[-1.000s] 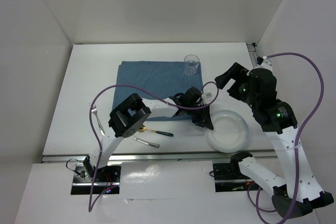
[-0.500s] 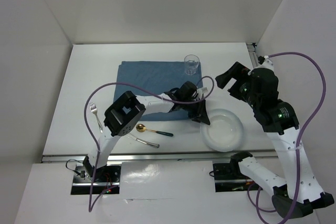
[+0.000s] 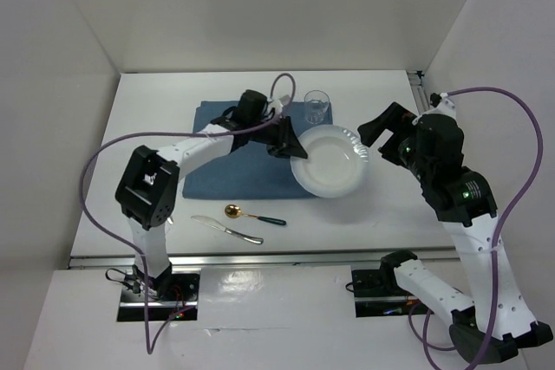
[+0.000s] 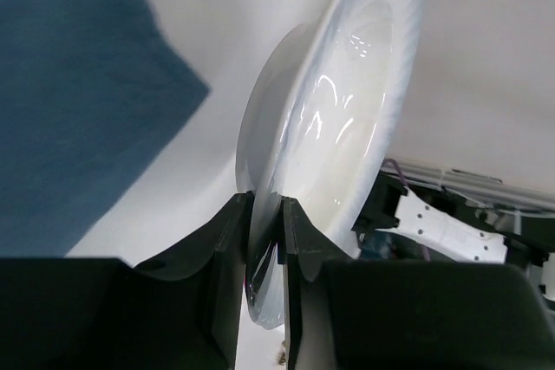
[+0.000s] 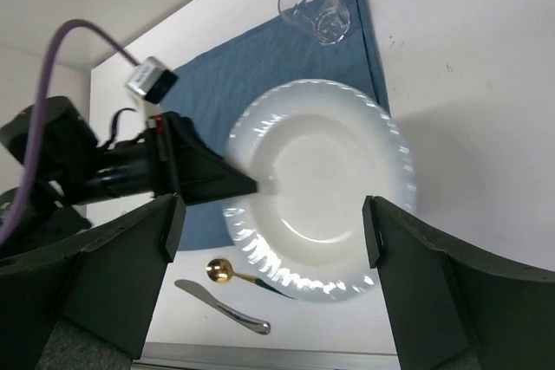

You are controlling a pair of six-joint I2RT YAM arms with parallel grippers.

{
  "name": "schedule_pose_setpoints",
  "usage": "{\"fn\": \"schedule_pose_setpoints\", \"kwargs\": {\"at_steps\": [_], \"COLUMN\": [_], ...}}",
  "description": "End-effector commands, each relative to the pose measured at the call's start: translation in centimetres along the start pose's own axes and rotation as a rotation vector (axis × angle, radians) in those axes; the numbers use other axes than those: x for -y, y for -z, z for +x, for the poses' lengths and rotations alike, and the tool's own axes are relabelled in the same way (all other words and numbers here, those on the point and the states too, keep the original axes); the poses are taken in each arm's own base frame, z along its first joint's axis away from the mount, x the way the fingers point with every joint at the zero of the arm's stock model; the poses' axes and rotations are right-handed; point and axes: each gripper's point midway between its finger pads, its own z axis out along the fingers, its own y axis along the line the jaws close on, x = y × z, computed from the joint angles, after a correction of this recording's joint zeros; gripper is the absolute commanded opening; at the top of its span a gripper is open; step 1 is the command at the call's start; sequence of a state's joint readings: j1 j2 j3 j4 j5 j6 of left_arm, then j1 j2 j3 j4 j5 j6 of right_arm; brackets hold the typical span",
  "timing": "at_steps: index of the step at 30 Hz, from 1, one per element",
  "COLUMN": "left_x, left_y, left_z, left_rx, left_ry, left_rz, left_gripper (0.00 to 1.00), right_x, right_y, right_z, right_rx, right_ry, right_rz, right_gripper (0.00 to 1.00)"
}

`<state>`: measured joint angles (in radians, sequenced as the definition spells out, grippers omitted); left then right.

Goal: Set the dinner table for one person

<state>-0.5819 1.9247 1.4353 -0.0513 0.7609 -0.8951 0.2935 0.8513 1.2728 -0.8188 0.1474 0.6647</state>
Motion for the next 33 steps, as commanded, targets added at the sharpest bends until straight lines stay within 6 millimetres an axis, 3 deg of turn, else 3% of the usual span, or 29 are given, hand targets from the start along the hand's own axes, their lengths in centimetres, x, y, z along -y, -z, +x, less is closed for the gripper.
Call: {"fn": "schedule_pose_setpoints", "kwargs": {"at_steps": [1, 5, 6, 8, 18, 20, 31, 33], "left_x": [1.0, -4.1, -5.7, -7.0, -12.7, -13.1, -17.5, -18.2], "left_y": [5.9, 11.7, 12.3, 14.3, 13.3, 13.4, 13.0, 13.1], "left_z": [-1.5, -4.7, -4.5, -5.9, -8.4, -9.1, -7.9, -7.7], "left_rx": [0.066, 0.240, 0.245, 0.310, 0.337, 0.353, 0.336, 0.328], "left_ry": [-0.044, 0.039, 0.075, 0.083, 0.158, 0.140, 0.202, 0.213], "left_rz": [-0.030, -0.200, -0.220, -0.221, -0.208, -0.192, -0.271, -0.302], "left_gripper": [0.00, 0.00, 0.00, 0.00, 0.00, 0.00, 0.00, 0.08], "right_x": [-0.3, -0.2, -0.3, -0.3, -0.5, -0.5, -0.5, -0.5], "right_y": [0.8, 0.4, 0.4, 0.2, -0.5, -0.5, -1.7, -1.7], "right_z": [-1.6, -1.0, -1.2, -0.8, -0.4, -0.4, 0.4, 0.4], "right_rx": [0.065, 0.049, 0.056, 0.043, 0.025, 0.025, -0.009, -0.009], "right_ry": [-0.016, -0.014, -0.015, -0.013, -0.012, -0.012, -0.008, -0.008], "right_rz": [-0.011, -0.012, -0.017, -0.019, -0.027, -0.027, -0.025, -0.025], "right_gripper": [0.97, 0.97, 0.97, 0.97, 0.97, 0.97, 0.97, 0.97]}}
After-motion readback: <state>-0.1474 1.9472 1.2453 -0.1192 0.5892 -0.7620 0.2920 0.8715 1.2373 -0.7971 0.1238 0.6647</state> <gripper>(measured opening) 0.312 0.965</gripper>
